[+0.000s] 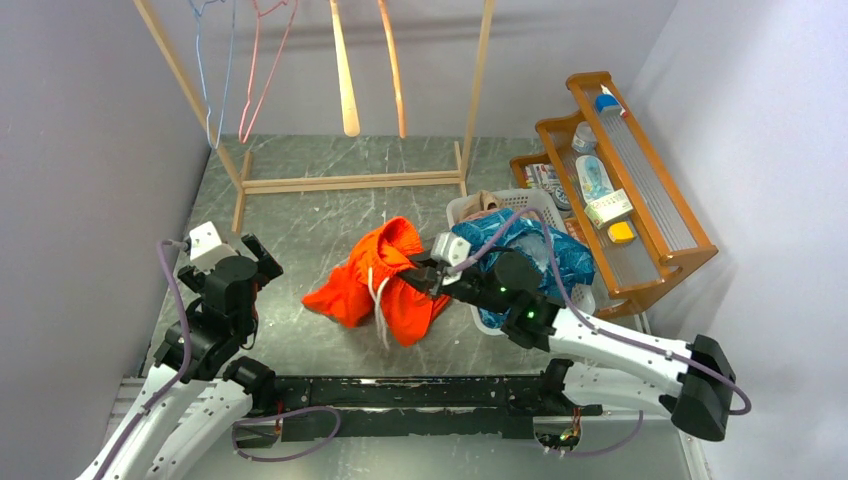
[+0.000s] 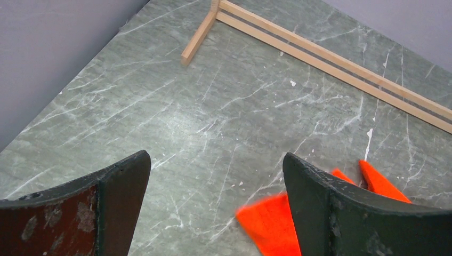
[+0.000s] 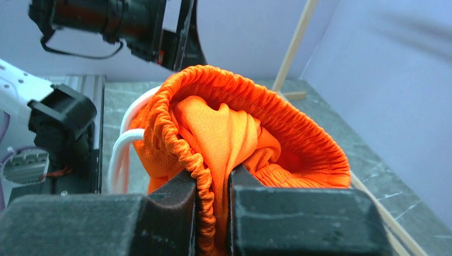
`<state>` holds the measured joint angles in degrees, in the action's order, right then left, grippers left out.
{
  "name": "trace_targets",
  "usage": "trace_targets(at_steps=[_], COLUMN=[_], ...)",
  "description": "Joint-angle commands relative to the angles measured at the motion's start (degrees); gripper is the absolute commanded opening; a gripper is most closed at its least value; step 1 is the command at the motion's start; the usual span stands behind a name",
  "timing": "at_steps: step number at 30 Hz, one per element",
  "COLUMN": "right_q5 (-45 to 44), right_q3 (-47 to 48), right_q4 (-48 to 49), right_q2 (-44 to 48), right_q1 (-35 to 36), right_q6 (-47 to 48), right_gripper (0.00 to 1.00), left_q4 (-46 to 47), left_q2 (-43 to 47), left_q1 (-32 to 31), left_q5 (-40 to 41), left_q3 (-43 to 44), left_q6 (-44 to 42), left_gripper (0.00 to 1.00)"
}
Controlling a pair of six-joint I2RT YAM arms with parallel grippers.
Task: Remove the shorts from the hanger
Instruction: Pick up the shorts at the center of the board.
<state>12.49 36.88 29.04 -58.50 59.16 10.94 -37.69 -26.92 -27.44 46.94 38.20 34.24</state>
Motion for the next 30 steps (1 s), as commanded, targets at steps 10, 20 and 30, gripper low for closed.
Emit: trace_targets(at_steps=[10,20,30], right_q5=[-10.49,-17.44,-14.01], right_q3=[2.00,18.54,25.94], right_q4=[-15.06,-48.74,-51.61], right_q2=[-4.18,-24.49,-37.64], right_q1=[-0.03,-0.03,3.39], right_q6=[-20.13,-37.43,-40.04], right_gripper=[0.05,0.43,0.88], left_q4=[0.83,1.38,0.52], left_q2=[0.10,0.21,1.37], left_q1=[0.11,0.20,0.12], left_q5=[-1.23,-2.06,-2.41], left_q3=[1.71,1.44,1.36], left_q6=[-0.15,-0.76,0.25], left_gripper=[0.97,0.96,0.96])
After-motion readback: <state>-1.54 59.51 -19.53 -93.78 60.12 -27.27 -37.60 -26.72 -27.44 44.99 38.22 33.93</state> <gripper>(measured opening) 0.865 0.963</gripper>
